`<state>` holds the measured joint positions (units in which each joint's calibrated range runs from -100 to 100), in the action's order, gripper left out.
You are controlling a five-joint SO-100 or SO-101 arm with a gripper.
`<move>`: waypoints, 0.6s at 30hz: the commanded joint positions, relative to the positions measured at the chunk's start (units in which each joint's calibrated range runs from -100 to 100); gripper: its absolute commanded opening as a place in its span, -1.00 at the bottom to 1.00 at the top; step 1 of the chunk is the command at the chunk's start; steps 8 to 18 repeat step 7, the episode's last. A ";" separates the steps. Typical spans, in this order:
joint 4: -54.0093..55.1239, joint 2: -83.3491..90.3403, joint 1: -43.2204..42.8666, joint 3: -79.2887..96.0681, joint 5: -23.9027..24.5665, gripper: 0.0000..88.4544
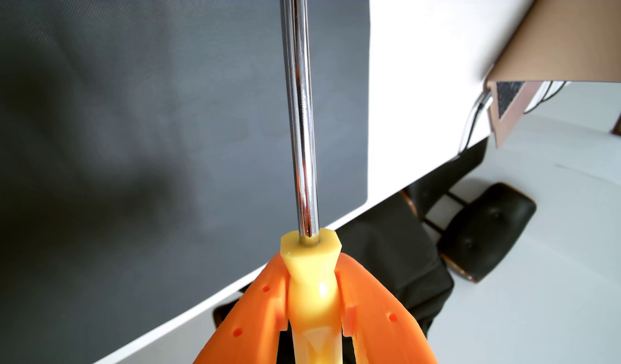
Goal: Grab the yellow screwdriver
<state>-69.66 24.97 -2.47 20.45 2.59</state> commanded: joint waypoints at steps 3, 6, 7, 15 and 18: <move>0.04 1.66 0.48 -0.33 -0.10 -0.98; 0.30 1.57 0.48 -0.33 -0.10 -0.98; 0.38 1.49 0.48 -0.33 -0.10 -0.98; 0.38 1.49 0.48 -0.33 -0.10 -0.98; 0.38 1.49 0.48 -0.33 -0.10 -0.98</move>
